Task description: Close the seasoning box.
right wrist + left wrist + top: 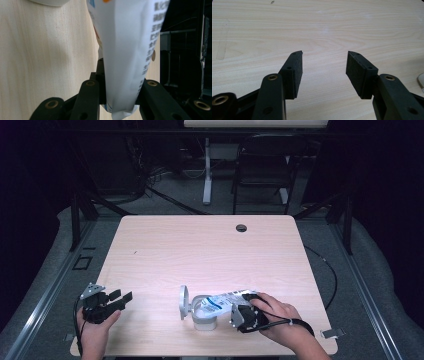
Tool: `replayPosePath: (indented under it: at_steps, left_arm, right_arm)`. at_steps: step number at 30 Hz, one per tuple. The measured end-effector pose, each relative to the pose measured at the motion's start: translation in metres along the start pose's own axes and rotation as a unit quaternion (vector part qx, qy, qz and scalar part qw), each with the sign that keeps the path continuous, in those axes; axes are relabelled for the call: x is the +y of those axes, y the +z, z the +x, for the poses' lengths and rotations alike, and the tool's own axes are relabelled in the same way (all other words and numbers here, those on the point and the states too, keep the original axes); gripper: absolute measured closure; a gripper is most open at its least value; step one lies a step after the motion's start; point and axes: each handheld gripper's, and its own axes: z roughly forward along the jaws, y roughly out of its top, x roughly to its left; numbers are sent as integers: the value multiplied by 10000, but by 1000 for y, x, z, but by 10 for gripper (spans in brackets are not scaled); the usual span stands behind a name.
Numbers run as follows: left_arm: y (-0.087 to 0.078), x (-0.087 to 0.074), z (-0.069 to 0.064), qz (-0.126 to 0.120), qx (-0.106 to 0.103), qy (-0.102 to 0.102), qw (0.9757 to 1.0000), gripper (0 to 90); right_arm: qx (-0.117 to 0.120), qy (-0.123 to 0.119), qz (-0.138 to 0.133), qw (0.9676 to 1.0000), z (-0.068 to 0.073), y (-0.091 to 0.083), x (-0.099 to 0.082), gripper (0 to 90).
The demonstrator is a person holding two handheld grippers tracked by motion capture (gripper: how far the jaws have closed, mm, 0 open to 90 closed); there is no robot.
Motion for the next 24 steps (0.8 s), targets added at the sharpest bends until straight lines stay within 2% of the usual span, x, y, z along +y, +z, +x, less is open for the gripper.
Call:
replayPosePath:
  at_steps: [4,7,8,12,15,16,17,18,19,20,21,22,23,24]
  left_arm:
    - [0,0,0,7,-1,19,10000,477]
    - [0,0,0,10,10,18,10000,477]
    - [0,0,0,0,2,16,10000,477]
    - [0,0,0,-16,11,-14,10000,477]
    - [-1,0,1,43,2,-6,10000,477]
    - [0,0,1,38,2,-1,10000,477]
    - [-1,0,0,35,1,-2,10000,476]
    - [-1,0,0,35,1,-2,10000,477]
    - [0,0,1,39,0,0,10000,476]
    - [0,0,1,39,0,0,10000,476]
    - [0,0,1,42,0,-3,10000,476]
    - [0,0,1,44,1,-7,10000,476]
    - [0,0,1,44,4,-10,10000,476]
    - [0,0,1,38,2,-9,10000,476]
  right_arm:
    - [46,249,-18,9997,4,0,-6,767]
    - [37,406,-132,9991,6,2,-9,774]
    - [31,475,-99,9988,7,1,-9,776]
    - [52,735,-242,9970,10,3,-13,783]
    - [136,986,-374,9943,12,5,-15,787]
    - [136,986,-374,9943,12,5,-15,787]
    - [183,1115,-418,9927,12,6,-17,790]
    - [183,1115,-418,9927,12,6,-17,790]
    - [216,1275,-488,9904,13,7,-18,793]
    - [216,1275,-488,9904,13,7,-18,793]
    - [252,1429,-568,9878,12,7,-19,794]
    - [252,1429,-568,9878,12,7,-19,794]
    - [260,1542,-654,9855,13,8,-19,795]
    - [277,1544,-623,9857,12,7,-19,795]
